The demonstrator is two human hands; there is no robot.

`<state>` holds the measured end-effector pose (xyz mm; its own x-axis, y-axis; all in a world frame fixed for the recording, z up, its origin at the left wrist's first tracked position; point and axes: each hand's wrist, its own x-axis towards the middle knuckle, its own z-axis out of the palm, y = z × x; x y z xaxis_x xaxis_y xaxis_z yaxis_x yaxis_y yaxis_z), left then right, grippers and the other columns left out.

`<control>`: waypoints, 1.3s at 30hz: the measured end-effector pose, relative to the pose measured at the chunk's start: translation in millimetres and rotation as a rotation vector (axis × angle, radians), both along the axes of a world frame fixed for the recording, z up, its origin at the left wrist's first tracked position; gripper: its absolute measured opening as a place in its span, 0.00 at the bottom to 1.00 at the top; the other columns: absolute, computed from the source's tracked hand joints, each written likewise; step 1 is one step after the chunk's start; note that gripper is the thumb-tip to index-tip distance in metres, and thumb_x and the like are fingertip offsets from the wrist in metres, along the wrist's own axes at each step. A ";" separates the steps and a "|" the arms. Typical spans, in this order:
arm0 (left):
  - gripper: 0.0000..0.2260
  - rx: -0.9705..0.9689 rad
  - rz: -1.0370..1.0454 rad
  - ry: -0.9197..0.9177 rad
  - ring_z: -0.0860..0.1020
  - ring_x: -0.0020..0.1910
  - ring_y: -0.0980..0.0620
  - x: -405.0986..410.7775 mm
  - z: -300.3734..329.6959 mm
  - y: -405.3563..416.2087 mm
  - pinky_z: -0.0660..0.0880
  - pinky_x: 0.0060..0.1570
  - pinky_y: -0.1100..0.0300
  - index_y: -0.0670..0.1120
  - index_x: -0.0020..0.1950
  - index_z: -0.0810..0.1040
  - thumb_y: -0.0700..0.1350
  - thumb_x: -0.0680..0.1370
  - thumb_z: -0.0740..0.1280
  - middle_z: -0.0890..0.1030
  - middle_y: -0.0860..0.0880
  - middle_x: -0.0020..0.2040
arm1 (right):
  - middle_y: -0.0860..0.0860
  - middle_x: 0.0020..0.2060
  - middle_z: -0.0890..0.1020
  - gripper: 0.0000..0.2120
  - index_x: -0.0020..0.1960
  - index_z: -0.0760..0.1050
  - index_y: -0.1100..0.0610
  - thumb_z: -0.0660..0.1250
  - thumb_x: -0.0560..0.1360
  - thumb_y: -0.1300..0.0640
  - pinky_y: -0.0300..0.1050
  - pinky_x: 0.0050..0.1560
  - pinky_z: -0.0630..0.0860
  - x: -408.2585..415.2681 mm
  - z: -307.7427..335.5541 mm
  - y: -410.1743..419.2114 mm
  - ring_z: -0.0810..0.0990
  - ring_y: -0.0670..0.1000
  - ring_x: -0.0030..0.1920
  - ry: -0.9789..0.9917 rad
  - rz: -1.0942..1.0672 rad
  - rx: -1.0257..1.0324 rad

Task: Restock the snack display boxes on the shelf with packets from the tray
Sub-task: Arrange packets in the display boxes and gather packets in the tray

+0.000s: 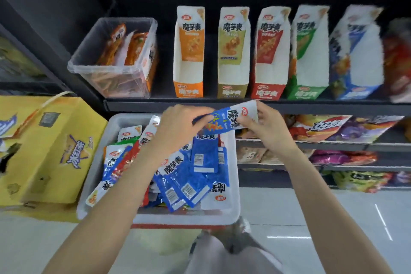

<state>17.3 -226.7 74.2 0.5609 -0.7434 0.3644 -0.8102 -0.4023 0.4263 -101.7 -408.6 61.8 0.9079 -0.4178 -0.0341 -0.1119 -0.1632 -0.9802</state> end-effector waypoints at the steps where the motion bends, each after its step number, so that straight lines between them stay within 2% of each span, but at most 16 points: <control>1: 0.09 -0.070 -0.006 -0.068 0.81 0.39 0.53 -3.9 4.7 -15.8 0.75 0.40 0.61 0.49 0.53 0.84 0.48 0.75 0.69 0.85 0.52 0.43 | 0.46 0.44 0.83 0.09 0.56 0.76 0.58 0.67 0.76 0.61 0.35 0.35 0.78 -10.5 3.2 -7.6 0.82 0.40 0.42 -0.030 -0.036 0.006; 2: 0.10 -0.149 -0.008 -0.126 0.81 0.42 0.54 -7.7 8.3 -32.4 0.76 0.43 0.61 0.49 0.55 0.83 0.48 0.74 0.70 0.85 0.52 0.45 | 0.45 0.45 0.83 0.09 0.57 0.75 0.58 0.67 0.77 0.61 0.35 0.37 0.79 -20.0 6.1 -16.6 0.82 0.39 0.43 -0.064 -0.076 0.013; 5: 0.15 -0.368 0.026 -0.253 0.77 0.52 0.52 -18.7 19.0 -87.0 0.71 0.57 0.53 0.46 0.61 0.78 0.45 0.74 0.70 0.82 0.50 0.53 | 0.45 0.44 0.84 0.09 0.52 0.76 0.50 0.67 0.77 0.62 0.47 0.43 0.82 -46.1 16.1 -50.6 0.83 0.45 0.46 -0.179 -0.244 0.002; 8: 0.16 -0.484 0.012 -0.145 0.74 0.58 0.53 -36.3 33.4 -141.3 0.67 0.61 0.61 0.44 0.63 0.75 0.45 0.76 0.68 0.80 0.49 0.58 | 0.44 0.43 0.84 0.08 0.49 0.76 0.48 0.66 0.77 0.61 0.46 0.45 0.81 -73.8 31.9 -92.6 0.84 0.45 0.45 -0.304 -0.449 -0.050; 10: 0.15 -0.469 -0.062 -0.071 0.74 0.59 0.53 -46.4 39.4 -174.9 0.66 0.61 0.63 0.44 0.63 0.75 0.46 0.77 0.67 0.79 0.50 0.58 | 0.45 0.44 0.83 0.09 0.49 0.77 0.46 0.66 0.78 0.61 0.46 0.47 0.81 -91.0 42.5 -123.1 0.83 0.46 0.46 -0.418 -0.586 -0.097; 13: 0.16 -0.308 -0.149 0.013 0.71 0.61 0.52 -55.9 43.1 -220.2 0.65 0.61 0.60 0.48 0.64 0.75 0.49 0.77 0.67 0.78 0.51 0.60 | 0.46 0.40 0.80 0.07 0.45 0.76 0.46 0.66 0.78 0.58 0.50 0.48 0.81 -105.4 53.7 -172.1 0.81 0.45 0.43 -0.520 -0.773 -0.243; 14: 0.17 -0.240 -0.159 0.009 0.71 0.62 0.52 -56.4 41.9 -233.1 0.64 0.61 0.59 0.50 0.65 0.74 0.51 0.77 0.67 0.78 0.52 0.61 | 0.46 0.38 0.78 0.05 0.44 0.75 0.49 0.65 0.78 0.57 0.51 0.46 0.81 -105.9 56.2 -187.9 0.79 0.44 0.41 -0.524 -0.810 -0.303; 16: 0.19 -0.116 -0.182 -0.086 0.70 0.63 0.50 -56.4 36.5 -261.1 0.64 0.63 0.54 0.52 0.66 0.74 0.55 0.76 0.66 0.77 0.52 0.62 | 0.45 0.32 0.72 0.10 0.39 0.71 0.54 0.65 0.78 0.55 0.50 0.36 0.76 -104.4 66.4 -218.5 0.71 0.42 0.35 -0.515 -0.858 -0.455; 18: 0.21 0.000 -0.219 -0.208 0.69 0.65 0.48 -55.7 31.1 -283.5 0.62 0.65 0.50 0.53 0.65 0.74 0.59 0.76 0.65 0.75 0.51 0.64 | 0.40 0.27 0.66 0.15 0.34 0.65 0.48 0.64 0.78 0.55 0.40 0.32 0.64 -98.7 79.3 -240.5 0.62 0.39 0.30 -0.494 -0.839 -0.633; 20: 0.21 0.073 -0.255 -0.295 0.69 0.66 0.47 -55.1 25.4 -300.1 0.62 0.66 0.48 0.54 0.63 0.77 0.63 0.75 0.62 0.75 0.51 0.64 | 0.39 0.26 0.67 0.13 0.36 0.69 0.47 0.65 0.77 0.58 0.35 0.33 0.58 -87.2 91.3 -258.6 0.65 0.41 0.29 -0.440 -0.776 -0.851; 22: 0.20 0.081 -0.282 -0.337 0.68 0.67 0.46 -55.5 21.2 -310.6 0.59 0.66 0.47 0.52 0.58 0.80 0.63 0.74 0.63 0.75 0.50 0.65 | 0.43 0.30 0.74 0.04 0.44 0.78 0.55 0.65 0.77 0.58 0.37 0.34 0.62 -71.3 99.0 -276.3 0.71 0.44 0.33 -0.337 -0.660 -1.048; 24: 0.18 0.094 -0.290 -0.371 0.66 0.68 0.46 -57.2 19.2 -317.0 0.54 0.67 0.49 0.52 0.55 0.81 0.62 0.74 0.66 0.75 0.49 0.65 | 0.54 0.37 0.80 0.08 0.52 0.78 0.58 0.62 0.78 0.57 0.46 0.36 0.67 -49.5 104.8 -291.2 0.78 0.54 0.39 -0.151 -0.528 -1.181; 27: 0.16 0.105 -0.273 -0.378 0.65 0.69 0.47 -57.6 17.0 -321.3 0.52 0.67 0.51 0.51 0.52 0.81 0.62 0.74 0.65 0.75 0.50 0.65 | 0.59 0.46 0.81 0.09 0.56 0.75 0.57 0.59 0.80 0.57 0.47 0.38 0.65 -19.2 106.2 -303.5 0.78 0.63 0.47 0.162 -0.390 -1.292; 29: 0.16 0.115 -0.256 -0.370 0.65 0.69 0.48 -56.5 15.3 -322.6 0.53 0.68 0.51 0.51 0.50 0.81 0.62 0.74 0.65 0.75 0.50 0.65 | 0.60 0.48 0.80 0.10 0.56 0.75 0.59 0.59 0.79 0.57 0.47 0.39 0.65 -3.3 103.4 -311.1 0.78 0.64 0.50 0.253 -0.307 -1.316; 33: 0.15 0.112 -0.241 -0.371 0.67 0.67 0.48 -51.0 9.8 -323.4 0.55 0.68 0.50 0.50 0.47 0.81 0.61 0.74 0.66 0.78 0.51 0.61 | 0.57 0.50 0.81 0.11 0.55 0.79 0.59 0.64 0.77 0.55 0.43 0.43 0.66 21.9 90.5 -332.9 0.75 0.58 0.55 0.211 -0.219 -1.139; 39: 0.16 0.065 -0.209 -0.316 0.68 0.66 0.50 -48.1 9.7 -323.6 0.57 0.68 0.50 0.51 0.52 0.80 0.61 0.76 0.62 0.80 0.53 0.58 | 0.55 0.55 0.76 0.12 0.57 0.77 0.55 0.68 0.74 0.58 0.44 0.51 0.71 30.1 76.0 -345.7 0.73 0.55 0.56 0.004 -0.471 -1.031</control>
<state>-30.7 -550.3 83.9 0.2621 -0.8570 0.4437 -0.9650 -0.2325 0.1210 -71.6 -754.3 137.7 0.6533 -0.5489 0.5214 -0.3791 -0.8333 -0.4024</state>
